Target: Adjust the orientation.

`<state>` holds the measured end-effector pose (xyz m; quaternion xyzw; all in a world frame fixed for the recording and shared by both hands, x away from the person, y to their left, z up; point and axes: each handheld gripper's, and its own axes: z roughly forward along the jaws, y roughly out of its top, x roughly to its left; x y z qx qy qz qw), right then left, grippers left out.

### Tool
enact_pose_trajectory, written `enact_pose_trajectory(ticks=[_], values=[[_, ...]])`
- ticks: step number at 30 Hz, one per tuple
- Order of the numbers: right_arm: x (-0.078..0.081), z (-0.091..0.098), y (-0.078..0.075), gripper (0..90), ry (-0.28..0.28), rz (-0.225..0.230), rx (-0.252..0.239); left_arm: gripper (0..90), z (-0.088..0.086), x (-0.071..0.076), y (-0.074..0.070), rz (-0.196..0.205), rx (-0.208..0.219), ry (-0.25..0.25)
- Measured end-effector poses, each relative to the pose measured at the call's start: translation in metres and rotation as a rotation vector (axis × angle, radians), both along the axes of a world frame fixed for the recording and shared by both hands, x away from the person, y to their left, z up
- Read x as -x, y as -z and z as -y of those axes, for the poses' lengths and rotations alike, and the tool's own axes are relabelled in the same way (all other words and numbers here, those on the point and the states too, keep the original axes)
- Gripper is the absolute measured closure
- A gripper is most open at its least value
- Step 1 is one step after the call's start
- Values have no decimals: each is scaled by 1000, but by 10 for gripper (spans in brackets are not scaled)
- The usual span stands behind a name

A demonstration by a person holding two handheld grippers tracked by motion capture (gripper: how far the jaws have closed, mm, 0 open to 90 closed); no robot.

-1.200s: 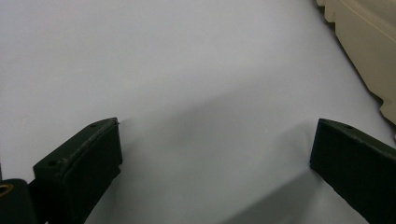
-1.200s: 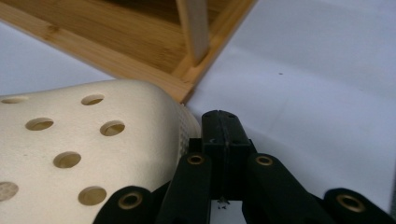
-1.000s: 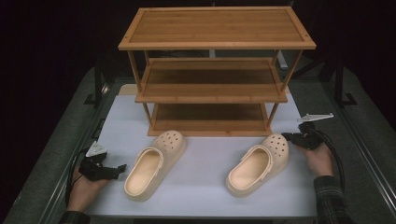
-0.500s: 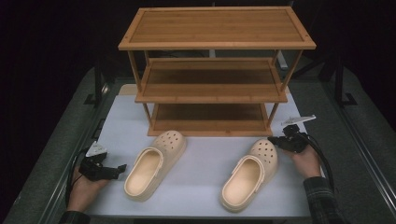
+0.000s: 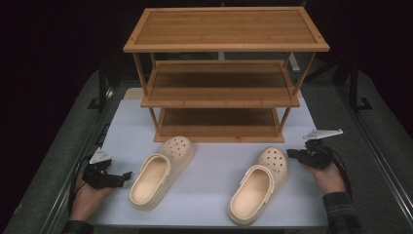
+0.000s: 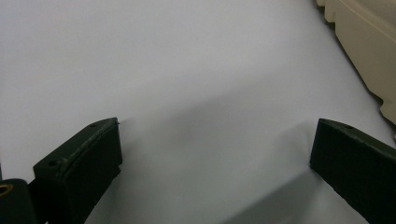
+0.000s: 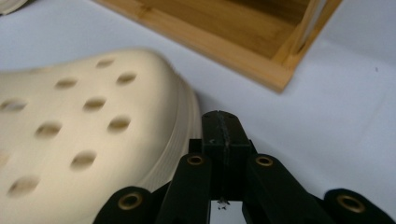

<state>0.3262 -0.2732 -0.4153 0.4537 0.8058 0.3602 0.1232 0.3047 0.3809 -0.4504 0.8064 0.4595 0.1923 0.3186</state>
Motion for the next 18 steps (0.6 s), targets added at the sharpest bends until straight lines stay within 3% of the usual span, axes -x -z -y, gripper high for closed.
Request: enact_pose_trajectory(ticks=[4,9,12,18], values=[[29,4,0,900,-8,7,-20,16,0,0,0,0,-1,1],[50,-1,5,900,-44,-7,-12,16,0,0,0,-1,-3,1],[56,-4,9,900,-62,-18,-10,16,0,0,0,-2,-3,2],[52,-9,13,900,-79,-26,7,16,0,0,0,-1,-2,1]])
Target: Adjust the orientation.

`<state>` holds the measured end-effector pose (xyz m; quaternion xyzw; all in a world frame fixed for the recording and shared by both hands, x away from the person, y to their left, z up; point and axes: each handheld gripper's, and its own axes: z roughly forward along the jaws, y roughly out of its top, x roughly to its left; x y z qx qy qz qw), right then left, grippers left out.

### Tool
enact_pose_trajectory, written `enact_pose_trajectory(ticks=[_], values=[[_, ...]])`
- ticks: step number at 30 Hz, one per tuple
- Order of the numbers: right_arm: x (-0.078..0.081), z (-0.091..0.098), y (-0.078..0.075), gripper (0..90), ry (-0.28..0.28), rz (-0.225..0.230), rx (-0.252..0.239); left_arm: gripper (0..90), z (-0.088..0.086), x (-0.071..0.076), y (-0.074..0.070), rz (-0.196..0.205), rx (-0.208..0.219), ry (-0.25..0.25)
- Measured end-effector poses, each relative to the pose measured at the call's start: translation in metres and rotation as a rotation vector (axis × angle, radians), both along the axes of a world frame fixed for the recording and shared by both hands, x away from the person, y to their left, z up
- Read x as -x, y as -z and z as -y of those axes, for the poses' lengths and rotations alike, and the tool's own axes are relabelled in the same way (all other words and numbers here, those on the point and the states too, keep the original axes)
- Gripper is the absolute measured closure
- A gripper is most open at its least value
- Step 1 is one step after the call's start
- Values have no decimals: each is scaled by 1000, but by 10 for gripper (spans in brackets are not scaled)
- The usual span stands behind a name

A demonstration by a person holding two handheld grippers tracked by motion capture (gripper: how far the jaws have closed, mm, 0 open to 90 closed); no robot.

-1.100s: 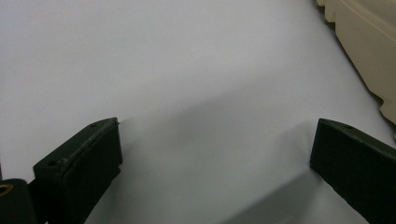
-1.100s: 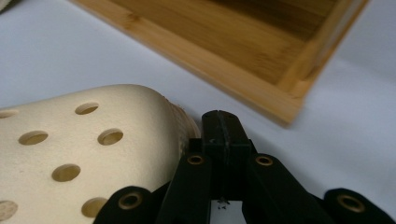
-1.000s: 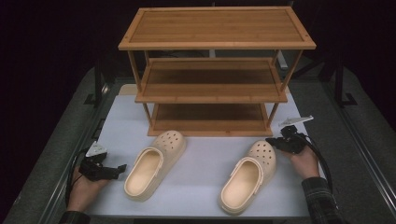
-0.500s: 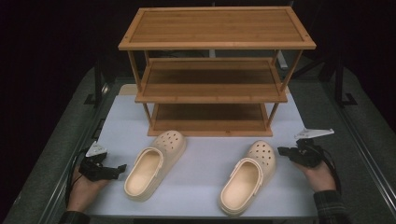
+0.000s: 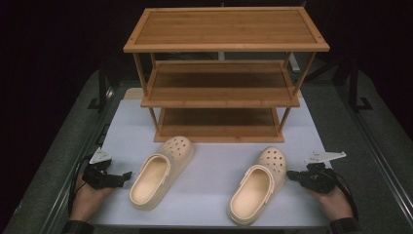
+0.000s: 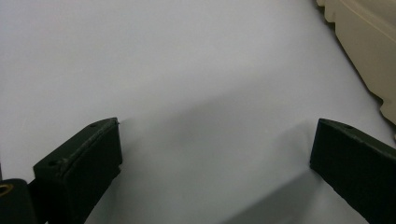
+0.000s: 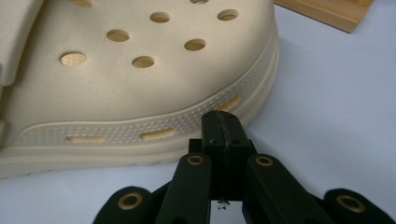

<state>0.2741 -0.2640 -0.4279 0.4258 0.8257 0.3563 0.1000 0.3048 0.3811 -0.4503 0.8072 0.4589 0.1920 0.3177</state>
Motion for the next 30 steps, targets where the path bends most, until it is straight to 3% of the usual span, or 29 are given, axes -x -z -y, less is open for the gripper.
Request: enact_pose_trajectory(ticks=[9,30], values=[[-8,-7,2,900,-17,-5,-5,15,0,0,0,-2,-1,0],[-55,-61,0,900,-112,-4,37,16,0,0,0,-1,0,-1]])
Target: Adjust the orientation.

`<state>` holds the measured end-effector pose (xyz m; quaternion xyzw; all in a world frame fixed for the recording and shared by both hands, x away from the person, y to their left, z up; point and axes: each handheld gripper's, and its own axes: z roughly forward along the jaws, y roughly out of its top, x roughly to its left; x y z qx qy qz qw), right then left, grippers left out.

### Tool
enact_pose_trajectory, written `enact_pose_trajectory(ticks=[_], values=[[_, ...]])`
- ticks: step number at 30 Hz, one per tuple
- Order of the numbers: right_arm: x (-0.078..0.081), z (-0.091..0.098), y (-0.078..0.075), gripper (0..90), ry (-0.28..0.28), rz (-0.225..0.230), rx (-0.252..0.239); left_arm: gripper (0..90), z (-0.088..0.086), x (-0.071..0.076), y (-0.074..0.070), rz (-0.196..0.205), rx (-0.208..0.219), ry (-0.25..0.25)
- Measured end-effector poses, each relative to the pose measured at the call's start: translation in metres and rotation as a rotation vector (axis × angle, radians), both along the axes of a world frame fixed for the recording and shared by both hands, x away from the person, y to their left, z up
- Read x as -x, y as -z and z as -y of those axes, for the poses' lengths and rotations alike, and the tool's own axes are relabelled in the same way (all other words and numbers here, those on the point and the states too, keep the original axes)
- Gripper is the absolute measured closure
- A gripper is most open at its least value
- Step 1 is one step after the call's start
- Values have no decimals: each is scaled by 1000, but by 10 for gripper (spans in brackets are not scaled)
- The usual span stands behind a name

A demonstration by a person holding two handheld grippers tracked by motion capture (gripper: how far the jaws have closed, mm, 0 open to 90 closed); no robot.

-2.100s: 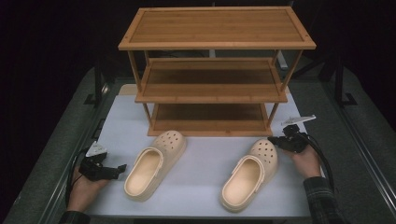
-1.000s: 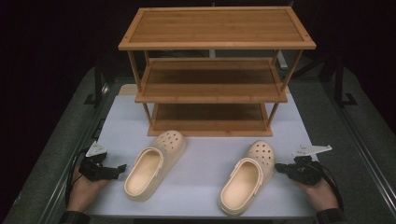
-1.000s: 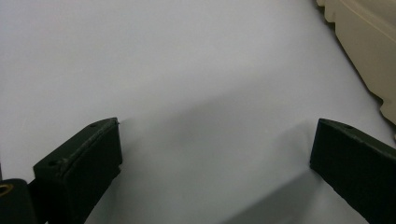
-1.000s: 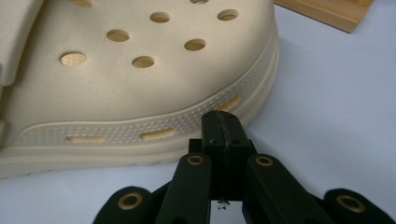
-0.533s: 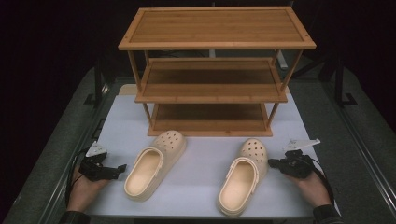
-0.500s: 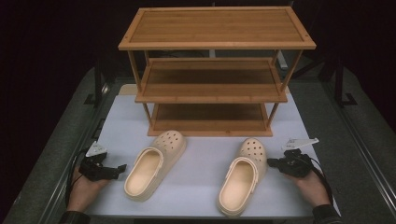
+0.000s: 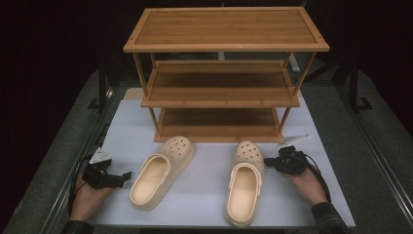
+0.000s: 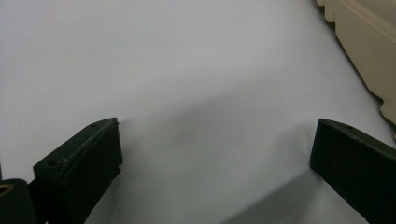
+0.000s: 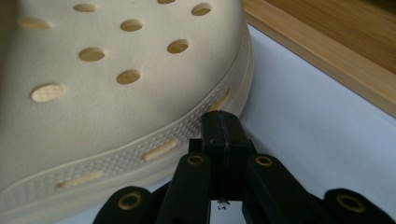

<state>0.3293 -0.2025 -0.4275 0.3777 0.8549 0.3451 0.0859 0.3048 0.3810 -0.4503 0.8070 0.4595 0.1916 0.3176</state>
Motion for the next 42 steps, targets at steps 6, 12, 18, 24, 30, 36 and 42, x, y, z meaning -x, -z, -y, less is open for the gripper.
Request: enact_pose_trajectory(ticks=[6,12,18,24,30,36,42], values=[[-12,-20,0,900,-26,3,8,16,0,0,0,-1,1,0],[-23,-42,0,900,-65,15,8,16,0,0,0,-1,1,0],[-32,-65,-1,900,-89,14,6,16,0,0,0,-1,1,0],[-37,-84,0,900,-109,9,-7,16,0,0,0,-1,2,0],[-41,-96,1,900,-125,19,-8,16,0,0,0,0,2,0],[-38,-81,-5,897,-96,24,-48,16,0,0,0,0,3,0],[-26,-61,-11,818,-67,39,-64,16,0,0,0,-1,2,0]])
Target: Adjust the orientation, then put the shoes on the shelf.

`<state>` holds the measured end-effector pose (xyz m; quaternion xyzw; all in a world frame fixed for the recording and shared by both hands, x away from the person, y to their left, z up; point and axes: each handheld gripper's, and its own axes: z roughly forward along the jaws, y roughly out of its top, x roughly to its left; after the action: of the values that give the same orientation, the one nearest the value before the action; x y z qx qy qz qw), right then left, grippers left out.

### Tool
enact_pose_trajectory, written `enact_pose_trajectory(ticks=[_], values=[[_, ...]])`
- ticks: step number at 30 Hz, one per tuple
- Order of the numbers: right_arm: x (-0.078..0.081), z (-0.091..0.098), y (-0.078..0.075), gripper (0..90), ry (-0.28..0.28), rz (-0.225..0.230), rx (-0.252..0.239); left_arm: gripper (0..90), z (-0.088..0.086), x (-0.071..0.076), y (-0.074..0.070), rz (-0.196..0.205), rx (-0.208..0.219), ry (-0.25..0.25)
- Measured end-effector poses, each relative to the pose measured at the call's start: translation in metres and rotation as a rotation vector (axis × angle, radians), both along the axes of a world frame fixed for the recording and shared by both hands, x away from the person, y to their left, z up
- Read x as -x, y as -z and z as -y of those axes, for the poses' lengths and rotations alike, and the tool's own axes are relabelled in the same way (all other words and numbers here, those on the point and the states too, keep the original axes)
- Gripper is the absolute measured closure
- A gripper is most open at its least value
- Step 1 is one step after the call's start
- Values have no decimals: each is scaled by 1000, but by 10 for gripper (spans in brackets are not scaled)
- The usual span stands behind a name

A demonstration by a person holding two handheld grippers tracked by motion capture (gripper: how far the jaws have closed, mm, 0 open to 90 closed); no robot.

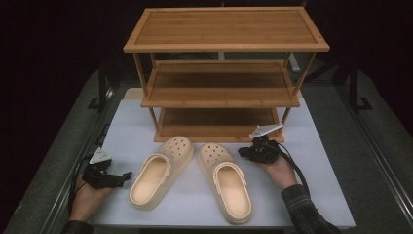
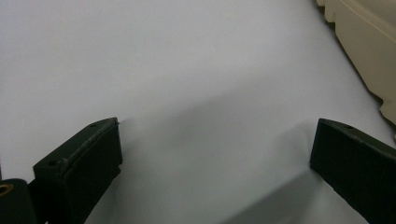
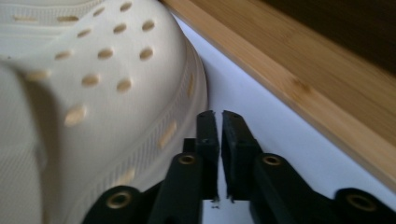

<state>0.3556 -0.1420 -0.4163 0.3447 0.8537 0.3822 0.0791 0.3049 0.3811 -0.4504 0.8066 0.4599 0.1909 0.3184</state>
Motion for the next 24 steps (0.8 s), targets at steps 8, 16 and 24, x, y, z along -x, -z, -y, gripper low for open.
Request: enact_pose_trajectory(ticks=[8,16,24], values=[[20,34,-5,600,60,-7,-37,16,0,0,0,1,-1,0],[44,51,-6,464,84,-10,-43,23,-1,0,-1,4,8,0],[63,55,-16,341,69,19,-107,59,2,10,-42,81,92,66]])
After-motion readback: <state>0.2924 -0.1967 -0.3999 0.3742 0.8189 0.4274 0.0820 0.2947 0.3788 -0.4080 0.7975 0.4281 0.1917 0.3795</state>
